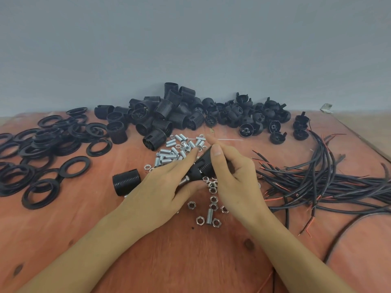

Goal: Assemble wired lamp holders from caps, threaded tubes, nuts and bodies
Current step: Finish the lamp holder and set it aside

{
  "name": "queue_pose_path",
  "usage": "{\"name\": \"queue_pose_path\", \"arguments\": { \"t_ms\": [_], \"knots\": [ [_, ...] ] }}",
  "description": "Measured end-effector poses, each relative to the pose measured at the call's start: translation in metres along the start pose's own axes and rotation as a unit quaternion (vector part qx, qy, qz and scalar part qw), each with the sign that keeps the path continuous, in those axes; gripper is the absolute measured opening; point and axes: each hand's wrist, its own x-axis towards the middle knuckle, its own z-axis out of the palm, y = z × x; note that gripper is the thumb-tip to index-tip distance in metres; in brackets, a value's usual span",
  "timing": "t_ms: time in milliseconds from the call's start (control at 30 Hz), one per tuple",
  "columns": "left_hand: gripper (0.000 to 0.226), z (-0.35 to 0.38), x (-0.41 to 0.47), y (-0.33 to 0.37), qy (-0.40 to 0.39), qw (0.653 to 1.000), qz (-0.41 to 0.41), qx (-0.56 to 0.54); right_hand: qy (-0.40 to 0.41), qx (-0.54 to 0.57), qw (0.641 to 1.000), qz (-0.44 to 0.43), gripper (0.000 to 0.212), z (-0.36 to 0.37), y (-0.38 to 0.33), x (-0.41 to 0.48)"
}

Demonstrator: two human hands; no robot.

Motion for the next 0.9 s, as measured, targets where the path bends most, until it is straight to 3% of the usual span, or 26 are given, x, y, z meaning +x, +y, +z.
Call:
{"name": "queue_pose_path", "arguments": {
  "t_ms": [433,667,900],
  "knots": [
    [0.072,-0.002,-0.001,-0.004,-0.004,1.0,0.002,-0.012,0.047,-0.033,0.996,-0.068,0.036,-0.001,-0.011,-0.002],
    [0.07,-0.001,-0.002,0.0,0.016,0.999,0.008,-0.029,0.002,-0.016,0.999,-0.046,0.039,0.002,-0.009,-0.005],
    [0.071,-0.001,-0.001,-0.001,-0.011,0.997,-0.023,-0.074,-0.025,-0.01,0.999,-0.023,0.032,-0.003,-0.008,-0.001]
  ]
}}
